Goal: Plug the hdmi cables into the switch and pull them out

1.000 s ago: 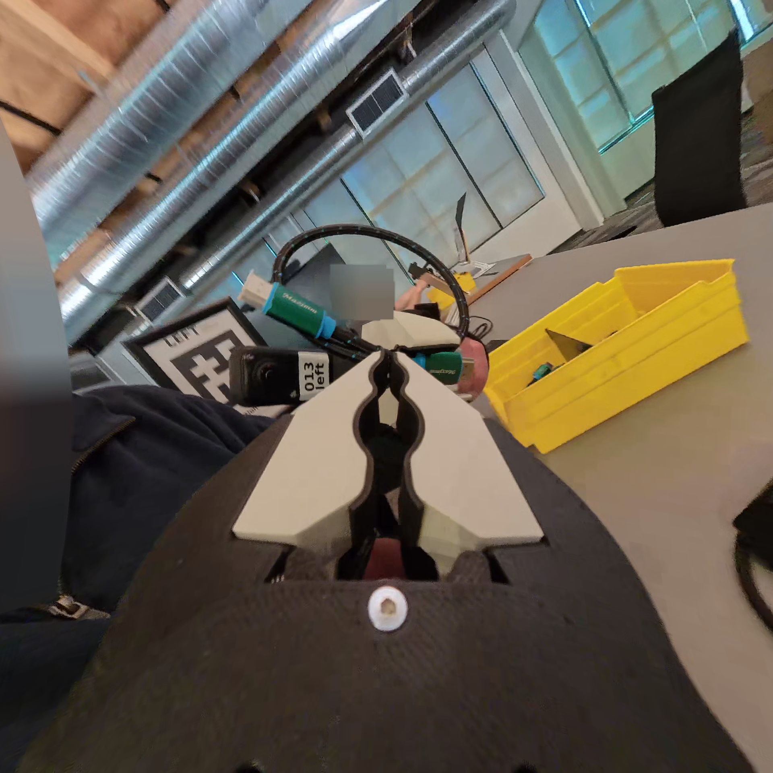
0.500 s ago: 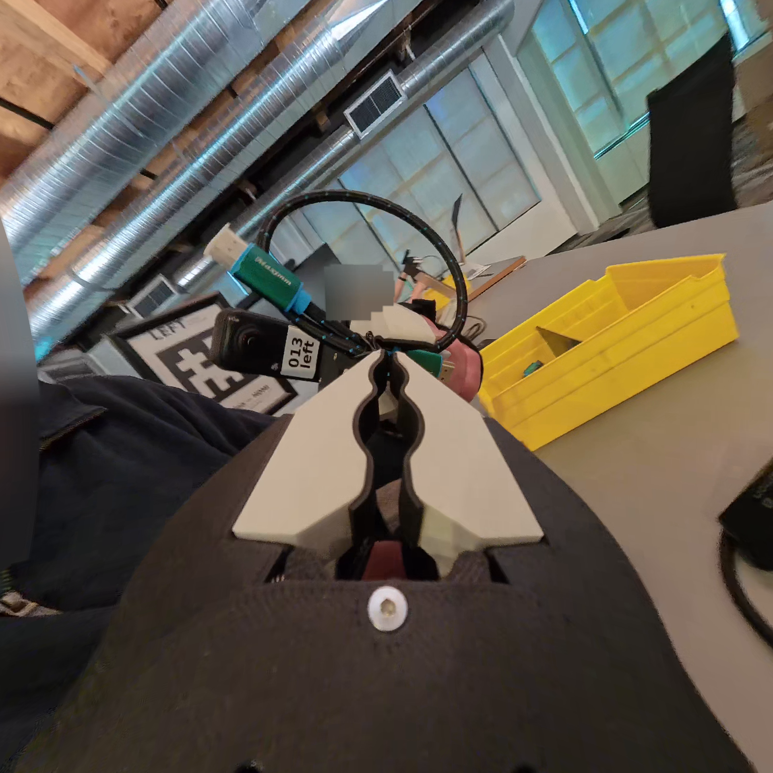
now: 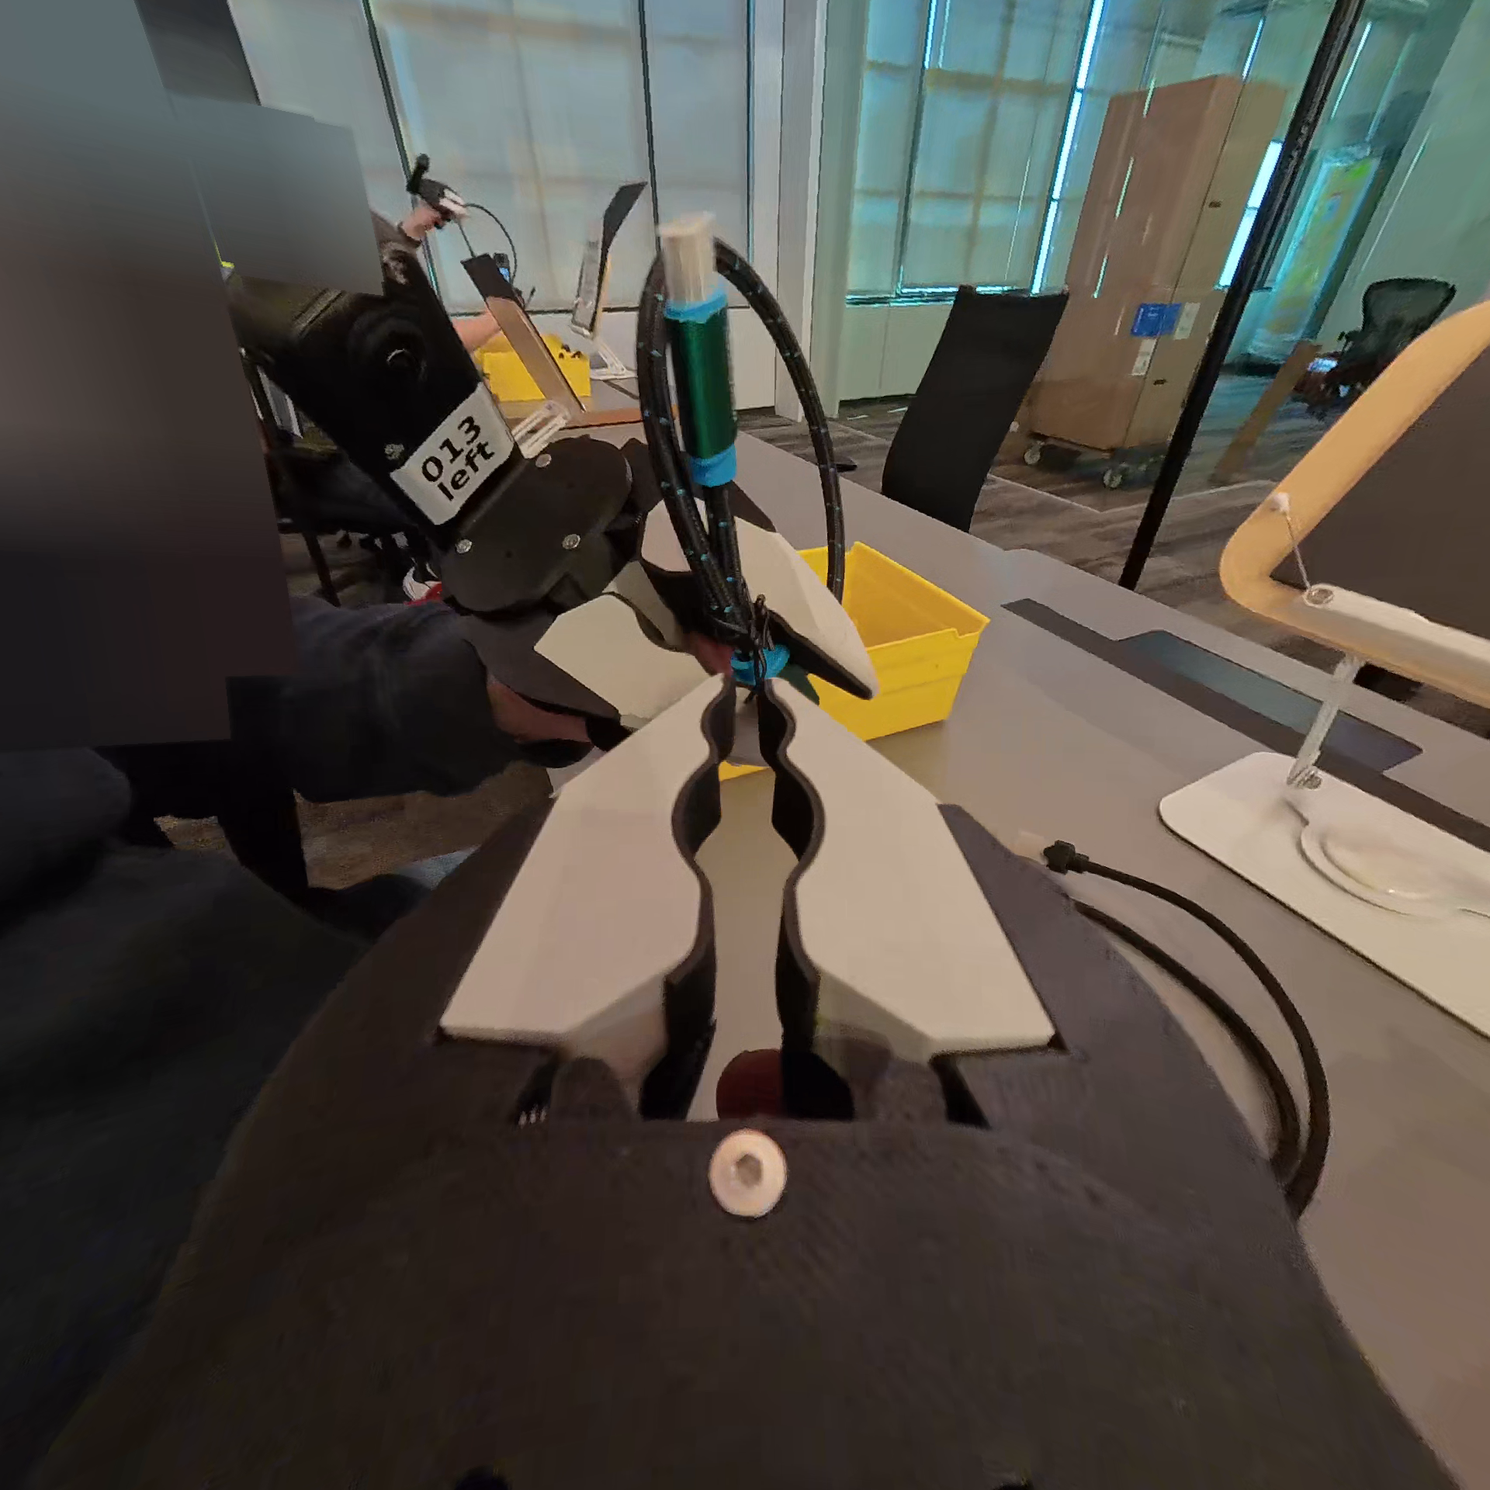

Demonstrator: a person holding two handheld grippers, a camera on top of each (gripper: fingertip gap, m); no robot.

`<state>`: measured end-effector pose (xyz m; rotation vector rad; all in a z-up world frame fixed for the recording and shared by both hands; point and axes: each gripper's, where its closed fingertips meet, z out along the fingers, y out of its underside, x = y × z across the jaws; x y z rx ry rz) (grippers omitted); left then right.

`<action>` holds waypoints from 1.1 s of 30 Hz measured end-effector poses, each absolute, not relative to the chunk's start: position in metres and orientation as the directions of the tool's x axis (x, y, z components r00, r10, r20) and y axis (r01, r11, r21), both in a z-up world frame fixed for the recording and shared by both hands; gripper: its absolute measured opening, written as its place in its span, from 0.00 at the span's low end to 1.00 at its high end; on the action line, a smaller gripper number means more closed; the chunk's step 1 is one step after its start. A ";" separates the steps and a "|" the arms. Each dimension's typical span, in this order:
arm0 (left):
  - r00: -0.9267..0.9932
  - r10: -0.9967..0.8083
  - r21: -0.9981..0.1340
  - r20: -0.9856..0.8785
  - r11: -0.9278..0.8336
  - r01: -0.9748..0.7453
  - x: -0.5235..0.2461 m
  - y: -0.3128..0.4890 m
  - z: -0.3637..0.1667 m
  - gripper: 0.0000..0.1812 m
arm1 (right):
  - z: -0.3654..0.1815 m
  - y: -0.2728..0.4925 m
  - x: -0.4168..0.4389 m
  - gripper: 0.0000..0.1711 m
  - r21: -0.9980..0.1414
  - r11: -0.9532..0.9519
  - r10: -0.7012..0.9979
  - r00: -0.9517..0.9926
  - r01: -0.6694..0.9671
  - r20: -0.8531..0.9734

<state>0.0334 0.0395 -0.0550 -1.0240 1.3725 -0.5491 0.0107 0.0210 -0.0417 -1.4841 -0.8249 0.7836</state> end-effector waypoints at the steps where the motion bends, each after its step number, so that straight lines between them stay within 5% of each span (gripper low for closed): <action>1: 0.173 -0.827 -0.837 -0.536 0.492 -0.239 0.033 0.040 -0.055 0.09 | -0.041 0.021 0.011 0.02 -0.998 -0.054 0.857 0.515 0.040 -0.026; 33: 0.100 -0.841 -0.835 -0.532 0.502 -0.224 0.035 0.029 -0.056 0.09 | -0.043 0.022 0.004 0.02 -0.998 -0.022 0.923 0.386 0.064 0.005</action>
